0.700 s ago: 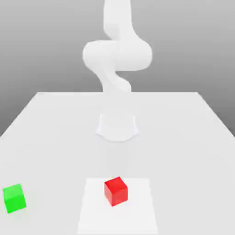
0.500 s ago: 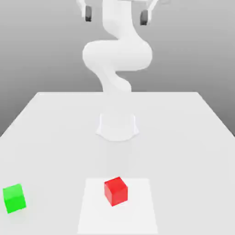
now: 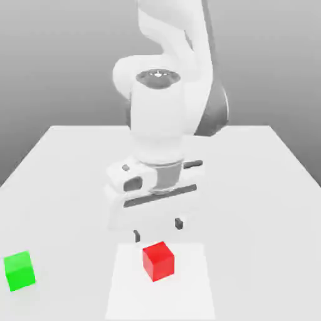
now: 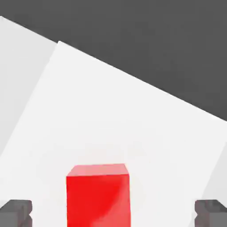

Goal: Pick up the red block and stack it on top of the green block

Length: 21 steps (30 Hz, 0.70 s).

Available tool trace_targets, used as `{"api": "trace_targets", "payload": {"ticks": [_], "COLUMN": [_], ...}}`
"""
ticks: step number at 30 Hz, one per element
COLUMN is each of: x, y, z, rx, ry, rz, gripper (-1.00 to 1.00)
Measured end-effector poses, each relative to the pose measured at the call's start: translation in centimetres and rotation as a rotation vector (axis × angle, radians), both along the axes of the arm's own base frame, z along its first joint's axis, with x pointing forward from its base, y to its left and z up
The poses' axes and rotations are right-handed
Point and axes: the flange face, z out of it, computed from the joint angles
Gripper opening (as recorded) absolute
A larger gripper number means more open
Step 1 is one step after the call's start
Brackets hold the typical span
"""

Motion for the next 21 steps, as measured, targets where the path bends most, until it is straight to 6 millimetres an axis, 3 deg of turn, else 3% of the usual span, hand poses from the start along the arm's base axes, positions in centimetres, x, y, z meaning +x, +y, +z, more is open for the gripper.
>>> {"api": "trace_targets", "payload": {"ticks": [4, 5, 12, 18, 21], "x": [-0.2, -0.3, -0.3, -0.3, 1.1], "y": [0.0, 0.0, 0.0, -0.1, -5.4], "z": [-4.1, -4.9, -5.0, 0.2, 1.6], "rx": [0.000, 0.000, -0.001, 0.001, 0.006], "ry": [0.006, 0.007, 0.008, 0.008, 0.010], "rz": [0.003, 0.003, 0.003, 0.003, -0.219], "gripper": [0.00, -1.00, -1.00, -1.00, -1.00]}}
